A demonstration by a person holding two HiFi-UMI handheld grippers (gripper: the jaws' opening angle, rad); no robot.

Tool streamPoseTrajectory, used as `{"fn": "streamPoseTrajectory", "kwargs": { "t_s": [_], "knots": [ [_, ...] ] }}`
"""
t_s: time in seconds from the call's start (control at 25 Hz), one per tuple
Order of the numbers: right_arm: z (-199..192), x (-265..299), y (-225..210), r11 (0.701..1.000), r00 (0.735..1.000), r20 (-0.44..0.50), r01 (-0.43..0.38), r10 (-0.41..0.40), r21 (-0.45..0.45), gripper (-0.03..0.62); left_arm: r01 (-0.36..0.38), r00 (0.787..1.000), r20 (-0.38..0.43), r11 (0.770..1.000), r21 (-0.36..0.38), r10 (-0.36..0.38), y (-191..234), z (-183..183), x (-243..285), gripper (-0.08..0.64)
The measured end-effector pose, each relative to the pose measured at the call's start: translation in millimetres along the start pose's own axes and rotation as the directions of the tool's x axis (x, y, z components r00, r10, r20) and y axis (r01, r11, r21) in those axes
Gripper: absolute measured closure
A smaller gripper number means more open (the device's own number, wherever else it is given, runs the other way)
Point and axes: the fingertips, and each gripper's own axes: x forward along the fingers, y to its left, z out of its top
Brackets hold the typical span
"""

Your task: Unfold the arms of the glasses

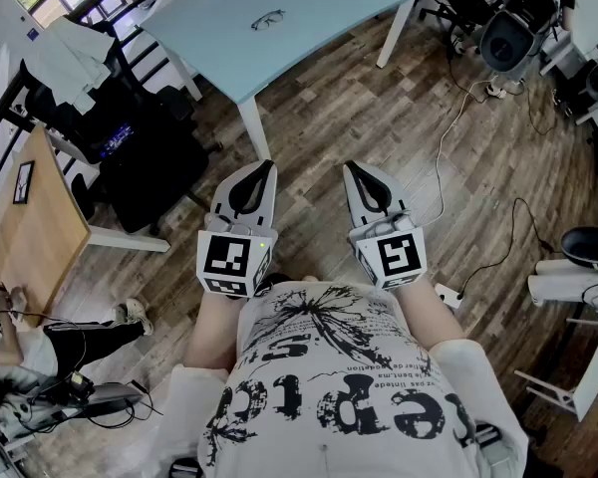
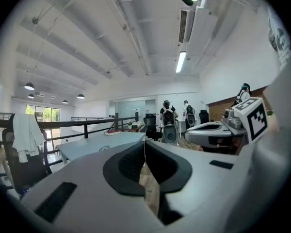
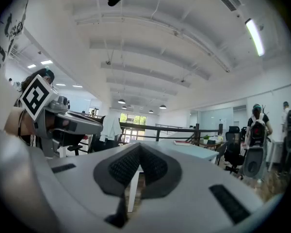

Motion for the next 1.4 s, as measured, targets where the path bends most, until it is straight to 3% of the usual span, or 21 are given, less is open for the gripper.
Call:
{"fn": "streamPoseTrajectory", "kwargs": {
  "t_s": [0.32,0.52,0.64,0.88,1.12,1.4],
  "knots": [
    [-5.8,1.3,-11.7,1.000,1.000,-0.005,0.008,-0.008,0.006,0.584,0.010,1.000,0.017,1.000,-0.015,-0.010,-3.6,4.6,7.9,0.541],
    [-10.6,1.9,-5.3,0.998,0.998,0.020,-0.061,0.060,0.025,0.583,0.011,1.000,0.008,1.000,-0.024,-0.011,-4.2,-5.6,13.1,0.541],
    [-18.0,4.7,-8.3,0.998,0.998,0.011,-0.062,0.061,0.031,0.583,0.015,1.000,-0.027,1.000,-0.023,-0.016,-4.8,-17.2,16.0,0.541],
    [-33.5,38.3,-16.8,0.999,0.999,-0.038,-0.031,0.032,0.033,0.583,0.012,0.998,-0.060,0.994,-0.111,-0.019,29.5,-36.2,35.8,0.541],
    [-49.6,97.2,-56.8,0.999,0.997,-0.073,0.001,0.002,0.048,0.583,0.047,0.998,-0.040,0.992,-0.116,-0.052,68.8,-33.9,109.5,0.541],
    [-59.4,214.7,-138.9,0.999,0.992,-0.128,0.027,-0.021,0.044,0.583,0.081,0.994,-0.059,0.981,-0.178,-0.093,139.4,-26.7,249.1,0.541]
  ]
}}
